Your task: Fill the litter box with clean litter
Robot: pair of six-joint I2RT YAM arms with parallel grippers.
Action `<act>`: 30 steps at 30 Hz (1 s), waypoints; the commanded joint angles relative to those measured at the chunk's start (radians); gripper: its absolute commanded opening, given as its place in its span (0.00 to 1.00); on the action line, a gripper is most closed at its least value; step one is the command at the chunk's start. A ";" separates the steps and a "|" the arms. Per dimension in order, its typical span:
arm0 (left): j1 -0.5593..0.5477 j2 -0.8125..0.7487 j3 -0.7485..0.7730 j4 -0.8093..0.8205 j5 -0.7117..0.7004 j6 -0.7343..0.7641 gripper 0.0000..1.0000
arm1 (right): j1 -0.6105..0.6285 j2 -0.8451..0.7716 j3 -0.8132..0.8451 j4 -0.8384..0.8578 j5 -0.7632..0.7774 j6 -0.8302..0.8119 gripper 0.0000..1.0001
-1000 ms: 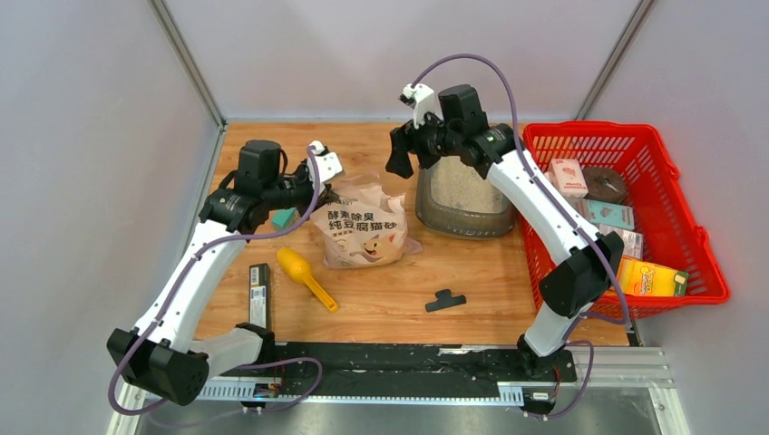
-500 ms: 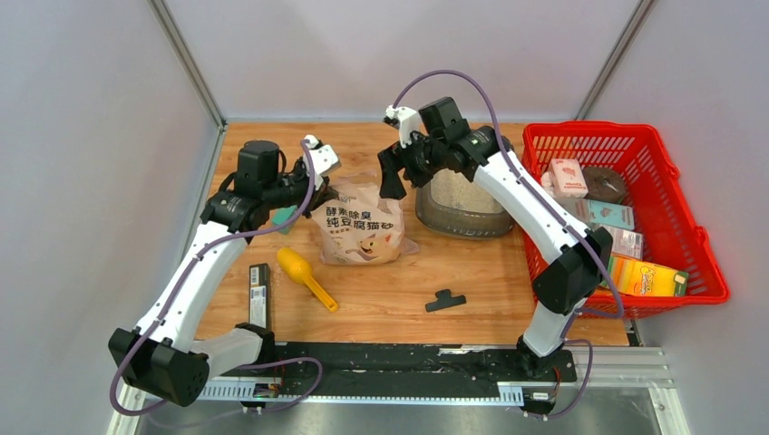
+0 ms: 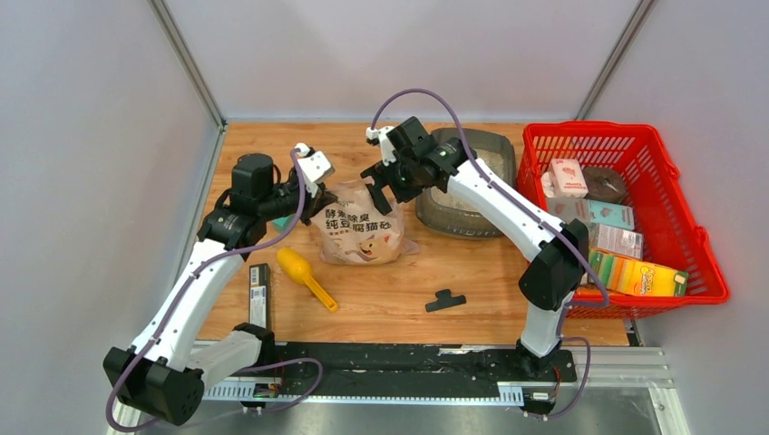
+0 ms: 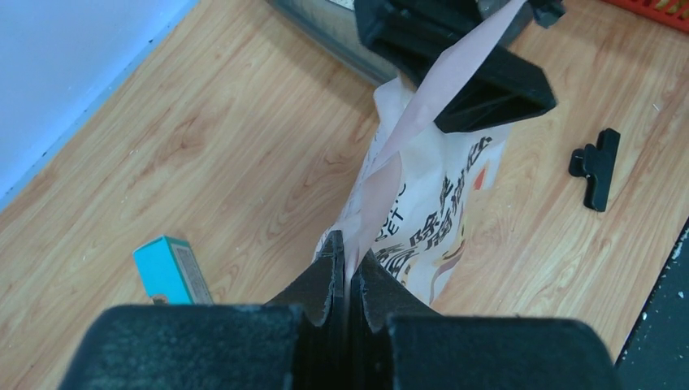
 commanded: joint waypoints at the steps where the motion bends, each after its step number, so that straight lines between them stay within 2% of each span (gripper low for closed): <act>1: 0.000 -0.102 0.027 0.329 0.062 -0.071 0.00 | 0.030 0.026 0.023 -0.012 0.225 0.046 1.00; 3: 0.000 -0.108 0.019 0.342 0.051 -0.072 0.00 | 0.033 0.017 0.011 -0.023 0.326 0.049 1.00; 6: 0.000 -0.120 0.011 0.352 0.025 -0.062 0.00 | 0.032 -0.017 -0.026 -0.052 0.396 0.028 1.00; 16: 0.000 -0.138 -0.013 0.342 -0.017 -0.040 0.00 | 0.003 -0.156 -0.109 -0.116 0.370 -0.060 1.00; 20: 0.000 -0.128 -0.004 0.343 -0.012 -0.054 0.00 | -0.043 -0.139 -0.119 -0.121 0.313 -0.049 1.00; 22: 0.000 -0.116 0.010 0.343 0.008 -0.063 0.00 | -0.053 -0.120 -0.089 -0.121 0.214 -0.043 0.94; 23: 0.000 -0.111 0.013 0.345 0.017 -0.074 0.00 | -0.053 -0.097 -0.073 -0.119 0.171 -0.043 0.87; 24: 0.000 -0.106 0.019 0.343 0.032 -0.080 0.00 | -0.054 -0.086 -0.034 -0.119 0.056 -0.043 0.84; 25: 0.000 -0.097 0.025 0.340 0.035 -0.089 0.00 | -0.053 -0.077 -0.020 -0.121 0.007 -0.043 0.82; 28: -0.002 -0.085 0.039 0.340 0.038 -0.132 0.00 | -0.053 -0.046 0.016 -0.131 -0.046 -0.043 0.70; 30: 0.000 -0.085 0.040 0.345 0.048 -0.143 0.00 | -0.054 -0.011 0.045 -0.159 -0.063 -0.043 0.57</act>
